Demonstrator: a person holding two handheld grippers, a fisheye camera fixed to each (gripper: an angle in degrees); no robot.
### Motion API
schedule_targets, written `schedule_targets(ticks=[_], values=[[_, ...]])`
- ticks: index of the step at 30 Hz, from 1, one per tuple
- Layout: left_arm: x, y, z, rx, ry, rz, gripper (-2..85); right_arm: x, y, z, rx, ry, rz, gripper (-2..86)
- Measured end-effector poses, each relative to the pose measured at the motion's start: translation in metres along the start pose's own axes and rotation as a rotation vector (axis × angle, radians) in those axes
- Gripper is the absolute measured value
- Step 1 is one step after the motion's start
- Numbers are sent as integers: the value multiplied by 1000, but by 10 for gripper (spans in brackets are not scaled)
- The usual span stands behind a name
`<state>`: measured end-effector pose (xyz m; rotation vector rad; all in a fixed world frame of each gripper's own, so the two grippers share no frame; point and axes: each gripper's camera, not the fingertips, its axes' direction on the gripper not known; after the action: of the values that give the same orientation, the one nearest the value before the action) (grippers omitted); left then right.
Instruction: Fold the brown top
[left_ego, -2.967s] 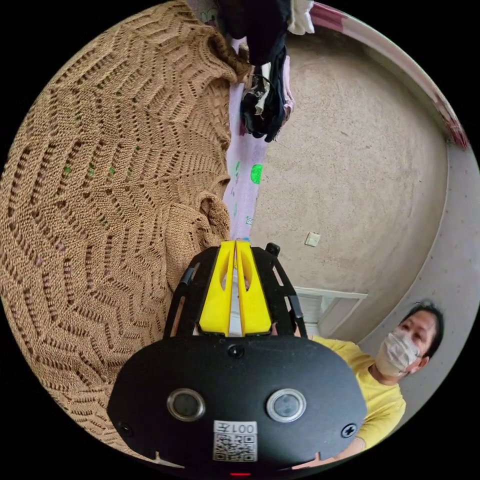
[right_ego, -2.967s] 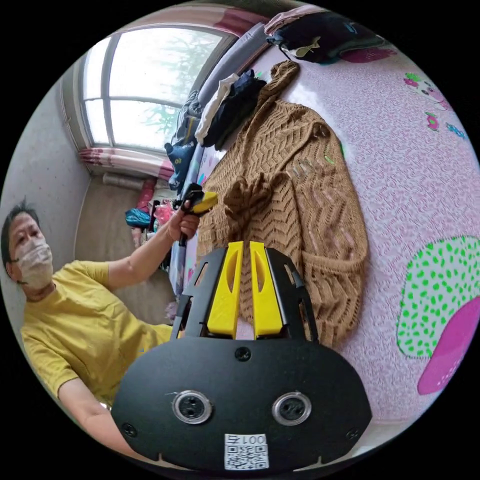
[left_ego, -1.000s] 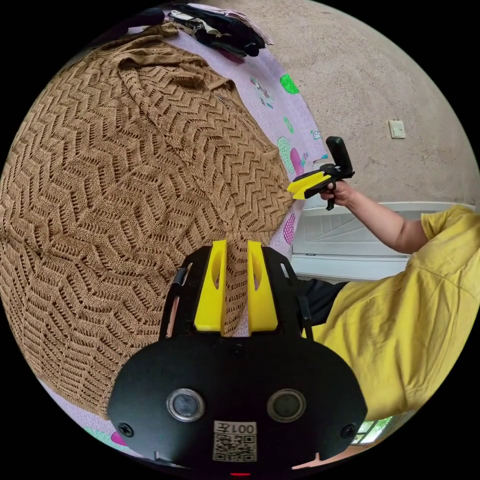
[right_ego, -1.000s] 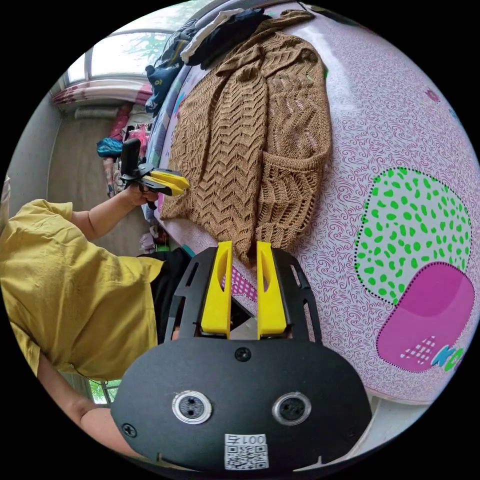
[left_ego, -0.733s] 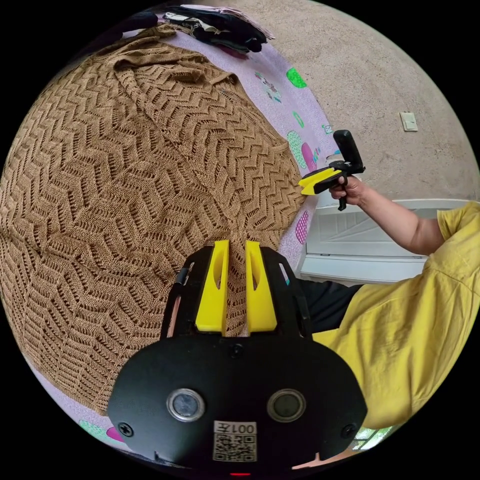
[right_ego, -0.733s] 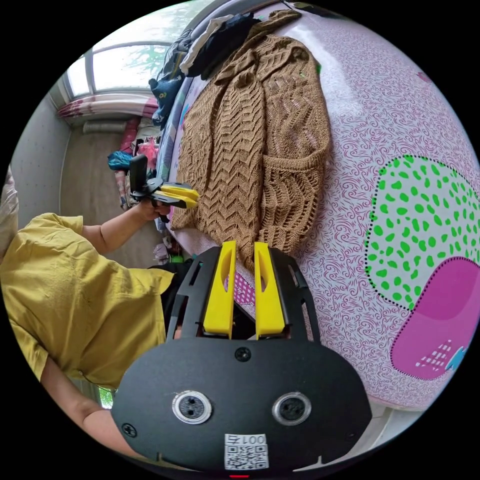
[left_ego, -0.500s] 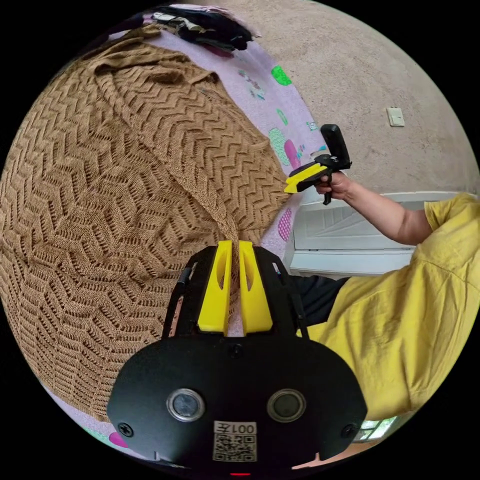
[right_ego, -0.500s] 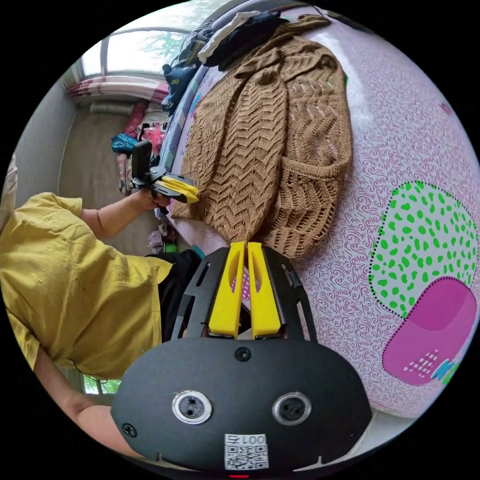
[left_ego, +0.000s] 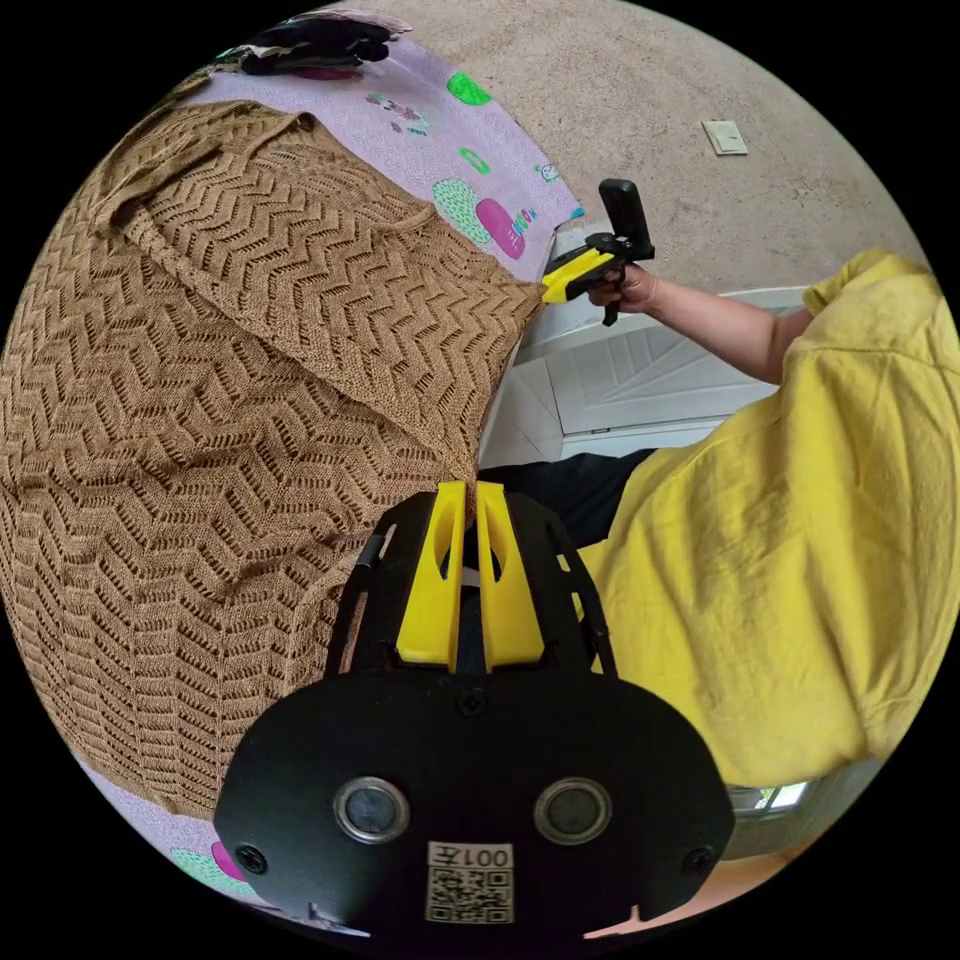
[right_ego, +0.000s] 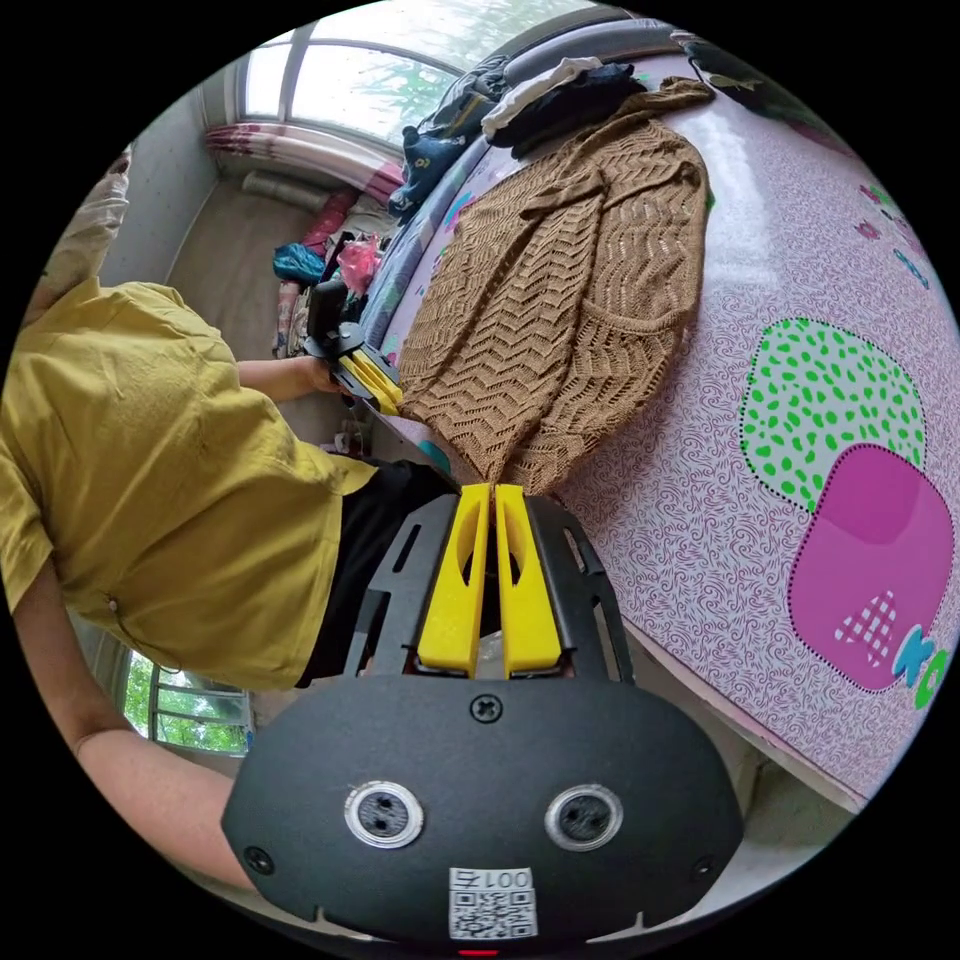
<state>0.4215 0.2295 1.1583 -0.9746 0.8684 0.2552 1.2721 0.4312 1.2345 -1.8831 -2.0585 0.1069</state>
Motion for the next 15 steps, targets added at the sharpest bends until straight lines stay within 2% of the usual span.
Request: schedule_targets(ticks=[9, 12, 15], values=[[-25, 21, 56, -143, -72, -25, 0, 28, 4, 51, -240, -38, 74, 9], [-30, 35, 52, -92, -52, -60, 4, 32, 6, 41, -214, -34, 101, 10], [-32, 56, 42, -44, -44, -86, -1, 34, 0, 6, -60, -16, 122, 12]])
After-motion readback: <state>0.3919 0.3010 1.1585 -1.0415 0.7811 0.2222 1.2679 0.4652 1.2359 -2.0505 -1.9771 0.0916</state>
